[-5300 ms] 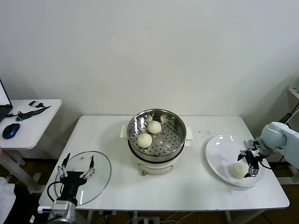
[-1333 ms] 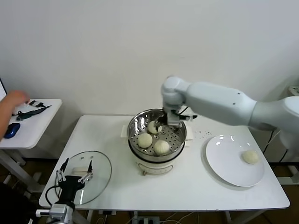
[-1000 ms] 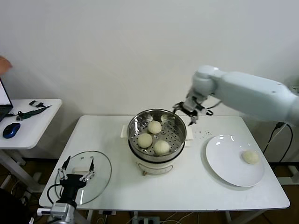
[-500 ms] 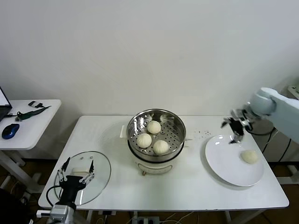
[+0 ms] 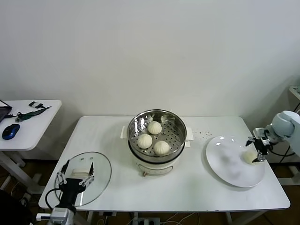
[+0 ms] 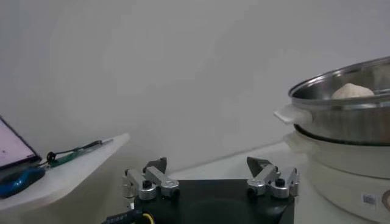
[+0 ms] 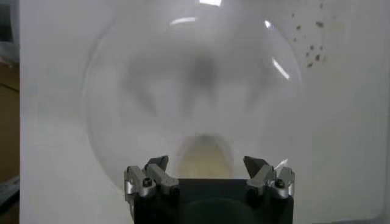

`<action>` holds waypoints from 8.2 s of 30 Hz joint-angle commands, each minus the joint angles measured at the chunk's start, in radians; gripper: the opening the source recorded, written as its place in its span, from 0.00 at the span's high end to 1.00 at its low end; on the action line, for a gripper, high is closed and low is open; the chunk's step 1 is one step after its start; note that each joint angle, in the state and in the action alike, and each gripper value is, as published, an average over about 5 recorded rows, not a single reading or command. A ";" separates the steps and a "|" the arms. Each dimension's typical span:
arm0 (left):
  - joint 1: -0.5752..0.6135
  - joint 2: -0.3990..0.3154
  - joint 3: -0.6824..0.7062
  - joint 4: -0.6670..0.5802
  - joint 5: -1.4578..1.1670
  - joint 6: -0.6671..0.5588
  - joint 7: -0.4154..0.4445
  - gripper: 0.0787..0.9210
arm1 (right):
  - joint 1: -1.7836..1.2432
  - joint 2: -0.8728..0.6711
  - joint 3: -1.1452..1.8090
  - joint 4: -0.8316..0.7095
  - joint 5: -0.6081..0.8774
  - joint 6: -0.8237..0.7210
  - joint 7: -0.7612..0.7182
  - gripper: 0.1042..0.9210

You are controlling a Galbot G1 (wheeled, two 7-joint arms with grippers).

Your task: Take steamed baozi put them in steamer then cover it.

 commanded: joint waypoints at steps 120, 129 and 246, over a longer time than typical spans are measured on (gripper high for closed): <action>0.006 0.030 0.015 0.006 -0.061 -0.023 0.009 0.12 | 0.703 0.501 -0.865 0.197 0.910 -0.372 0.200 0.12; 0.002 0.030 0.016 0.006 -0.055 -0.023 0.009 0.12 | 0.726 0.320 -0.771 0.235 1.023 -0.157 0.337 0.12; -0.299 0.091 -0.018 0.483 1.300 -0.102 -0.208 0.74 | -1.230 0.508 1.307 0.571 0.489 0.116 0.855 0.12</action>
